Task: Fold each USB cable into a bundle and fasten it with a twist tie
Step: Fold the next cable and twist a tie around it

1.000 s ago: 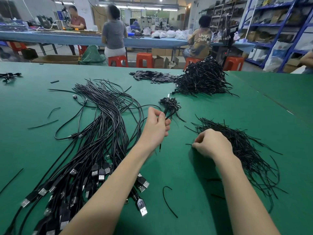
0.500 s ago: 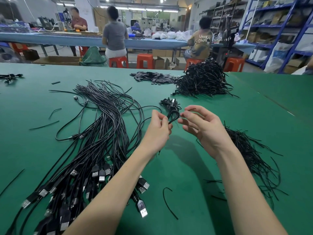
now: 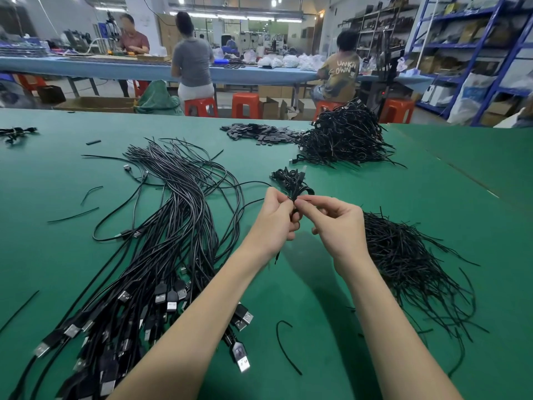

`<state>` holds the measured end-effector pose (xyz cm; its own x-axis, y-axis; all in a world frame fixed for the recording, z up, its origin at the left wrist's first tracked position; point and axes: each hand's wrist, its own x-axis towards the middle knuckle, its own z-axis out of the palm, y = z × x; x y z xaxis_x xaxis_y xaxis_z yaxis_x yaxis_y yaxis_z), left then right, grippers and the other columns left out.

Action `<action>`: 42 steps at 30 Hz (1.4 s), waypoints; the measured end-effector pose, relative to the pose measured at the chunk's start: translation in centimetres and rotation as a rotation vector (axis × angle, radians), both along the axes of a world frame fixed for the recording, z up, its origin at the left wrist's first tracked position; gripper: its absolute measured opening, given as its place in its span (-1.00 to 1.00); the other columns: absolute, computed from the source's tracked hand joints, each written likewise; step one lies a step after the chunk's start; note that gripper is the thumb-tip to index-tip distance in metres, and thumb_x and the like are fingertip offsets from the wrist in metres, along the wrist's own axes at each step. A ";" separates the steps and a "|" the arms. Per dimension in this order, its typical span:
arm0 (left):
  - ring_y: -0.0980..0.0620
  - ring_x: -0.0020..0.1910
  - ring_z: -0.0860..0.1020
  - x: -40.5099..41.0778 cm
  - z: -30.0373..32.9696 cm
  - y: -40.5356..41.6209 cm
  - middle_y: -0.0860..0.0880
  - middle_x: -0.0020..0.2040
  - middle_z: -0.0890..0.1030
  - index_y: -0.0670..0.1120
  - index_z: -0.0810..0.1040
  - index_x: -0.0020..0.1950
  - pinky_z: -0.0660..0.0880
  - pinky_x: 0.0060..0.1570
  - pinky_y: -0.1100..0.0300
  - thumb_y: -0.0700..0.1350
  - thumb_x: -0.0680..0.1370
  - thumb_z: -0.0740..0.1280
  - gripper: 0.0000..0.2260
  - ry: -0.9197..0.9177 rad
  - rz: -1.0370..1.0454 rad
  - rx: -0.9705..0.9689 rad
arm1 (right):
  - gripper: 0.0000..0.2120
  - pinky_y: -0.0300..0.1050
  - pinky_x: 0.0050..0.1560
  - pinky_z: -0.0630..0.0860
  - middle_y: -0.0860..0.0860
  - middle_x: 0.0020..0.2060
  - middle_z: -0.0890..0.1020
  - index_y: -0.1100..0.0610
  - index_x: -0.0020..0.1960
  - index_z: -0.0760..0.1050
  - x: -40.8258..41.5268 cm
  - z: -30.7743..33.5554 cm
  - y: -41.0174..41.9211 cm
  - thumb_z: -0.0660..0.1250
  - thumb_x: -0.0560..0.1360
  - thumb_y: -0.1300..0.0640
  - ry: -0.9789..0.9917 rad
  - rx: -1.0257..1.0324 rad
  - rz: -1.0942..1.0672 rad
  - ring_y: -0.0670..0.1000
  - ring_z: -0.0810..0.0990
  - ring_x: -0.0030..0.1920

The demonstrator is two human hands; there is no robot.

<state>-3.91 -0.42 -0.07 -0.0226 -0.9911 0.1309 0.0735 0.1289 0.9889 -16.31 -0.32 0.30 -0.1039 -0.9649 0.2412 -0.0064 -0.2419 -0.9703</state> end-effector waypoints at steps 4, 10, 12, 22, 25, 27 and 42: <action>0.10 -0.43 0.31 0.2 -0.2 0.1 0.05 -0.34 0.44 -0.01 0.22 -0.11 0.26 -0.49 0.32 -0.08 0.69 0.08 -0.83 -0.044 0.008 -0.006 | -0.95 -0.10 -0.34 0.34 0.10 -0.39 0.40 0.00 -0.17 0.76 -0.1 0.2 -0.1 0.59 0.42 0.14 0.013 0.026 0.007 0.03 0.31 -0.35; 0.14 -0.47 0.34 0.1 -0.1 0.0 0.07 -0.37 0.46 -0.04 0.23 -0.11 0.28 -0.50 0.34 -0.10 0.70 0.08 -0.81 -0.033 0.073 -0.004 | -0.91 -0.26 -0.33 0.54 -0.05 -0.29 0.70 0.03 -0.17 0.72 -0.3 0.6 0.5 0.52 0.48 0.19 0.019 0.014 0.095 -0.13 0.57 -0.33; 0.13 -0.47 0.36 0.1 -0.1 0.1 0.10 -0.40 0.48 -0.05 0.24 -0.11 0.29 -0.51 0.34 -0.10 0.70 0.09 -0.82 -0.004 0.081 0.009 | -0.90 -0.23 -0.31 0.57 -0.05 -0.29 0.69 0.05 -0.18 0.71 -0.3 0.7 0.6 0.51 0.49 0.20 -0.095 0.077 0.111 -0.11 0.59 -0.32; 0.09 -0.46 0.34 -0.5 0.8 0.4 -0.07 -0.33 0.47 -0.13 0.30 -0.07 0.22 -0.50 0.29 -0.20 0.68 0.09 -0.87 0.287 0.085 0.091 | -0.92 -0.32 -0.28 0.60 -0.06 -0.30 0.64 0.09 -0.24 0.72 -0.9 0.5 0.4 0.54 0.31 0.09 -0.491 0.548 0.344 -0.12 0.62 -0.34; 0.08 -0.47 0.32 0.0 1.3 0.8 -0.08 -0.34 0.46 -0.11 0.24 -0.10 0.16 -0.50 0.28 -0.22 0.69 0.08 -0.83 0.350 -0.054 0.102 | -0.68 -0.33 -0.36 0.60 0.01 -0.17 0.57 0.19 0.04 0.62 -1.6 0.3 0.1 0.56 0.33 0.12 -0.591 0.635 0.395 -0.10 0.60 -0.31; 0.07 -0.46 0.30 0.5 1.5 1.0 -0.06 -0.37 0.46 -0.08 0.22 -0.13 0.13 -0.48 0.27 -0.22 0.68 0.08 -0.81 0.314 -0.160 0.087 | -0.74 -0.36 -0.42 0.56 -0.01 -0.21 0.58 0.19 -0.05 0.64 -2.2 0.0 0.0 0.56 0.30 0.13 -0.558 0.626 0.399 -0.10 0.60 -0.34; 0.05 -0.33 0.43 1.0 1.5 2.7 0.05 -0.24 0.66 -0.05 0.45 -0.16 0.39 -0.30 0.16 -0.17 0.56 0.30 -0.89 -0.730 -0.469 -0.203 | -0.78 -0.04 -0.21 0.30 0.16 -0.30 0.64 0.06 -0.15 0.76 -8.4 0.7 -0.3 0.61 0.28 -0.04 0.464 0.280 0.491 0.08 0.40 -0.28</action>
